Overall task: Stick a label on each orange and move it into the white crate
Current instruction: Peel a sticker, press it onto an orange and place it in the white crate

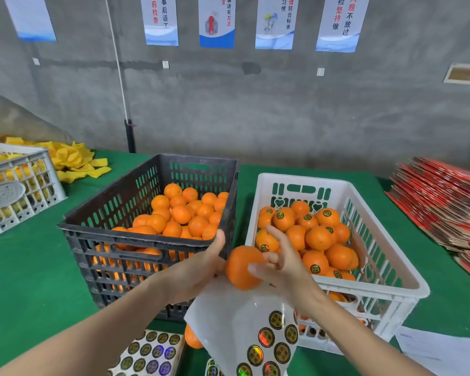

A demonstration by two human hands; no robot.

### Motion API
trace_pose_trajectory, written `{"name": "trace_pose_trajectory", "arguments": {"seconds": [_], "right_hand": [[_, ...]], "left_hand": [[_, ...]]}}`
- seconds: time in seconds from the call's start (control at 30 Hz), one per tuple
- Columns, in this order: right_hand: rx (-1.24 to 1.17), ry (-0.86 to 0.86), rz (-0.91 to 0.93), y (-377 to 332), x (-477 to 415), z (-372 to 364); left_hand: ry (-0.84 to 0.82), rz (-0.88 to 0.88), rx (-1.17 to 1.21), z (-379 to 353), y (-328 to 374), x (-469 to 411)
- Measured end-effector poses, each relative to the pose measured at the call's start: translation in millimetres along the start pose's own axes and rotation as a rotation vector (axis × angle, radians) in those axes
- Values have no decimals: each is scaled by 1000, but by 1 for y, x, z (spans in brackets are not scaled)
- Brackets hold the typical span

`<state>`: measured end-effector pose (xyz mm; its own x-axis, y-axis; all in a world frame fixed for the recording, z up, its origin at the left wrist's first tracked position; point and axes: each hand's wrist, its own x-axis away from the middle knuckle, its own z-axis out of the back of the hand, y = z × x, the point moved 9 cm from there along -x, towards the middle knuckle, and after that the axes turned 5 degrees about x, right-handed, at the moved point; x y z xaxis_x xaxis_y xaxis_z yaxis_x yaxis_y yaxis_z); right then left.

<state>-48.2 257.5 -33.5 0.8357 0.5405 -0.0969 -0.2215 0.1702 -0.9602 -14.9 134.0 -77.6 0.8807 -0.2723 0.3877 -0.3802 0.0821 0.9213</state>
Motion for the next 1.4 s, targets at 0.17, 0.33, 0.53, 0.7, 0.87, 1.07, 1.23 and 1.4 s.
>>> {"name": "trace_pose_trajectory", "arguments": {"seconds": [0.17,0.33,0.53,0.7,0.87,1.07,1.23,1.4], "right_hand": [[-10,-22,-83,8,-3,0],[69,-24,-12,-14,-2,13],[-342,83,-94,-21,-2,20],[-278,144,-126,-18,-1,11],[-239,226,-86,-21,-2,14],[-86,376,34,-25,3,18],[-7,408,128,-32,9,17],[-152,315,53,-25,4,20]], "left_hand": [[9,-231,-351,-7,22,3],[58,-304,-270,-5,27,-4],[84,-344,-231,0,31,-10],[86,-331,-171,-5,35,-14],[97,-329,-142,-6,39,-12],[142,-332,-94,-6,39,-12],[145,-375,-106,-8,44,-7],[132,-379,-186,-5,43,-7]]}}
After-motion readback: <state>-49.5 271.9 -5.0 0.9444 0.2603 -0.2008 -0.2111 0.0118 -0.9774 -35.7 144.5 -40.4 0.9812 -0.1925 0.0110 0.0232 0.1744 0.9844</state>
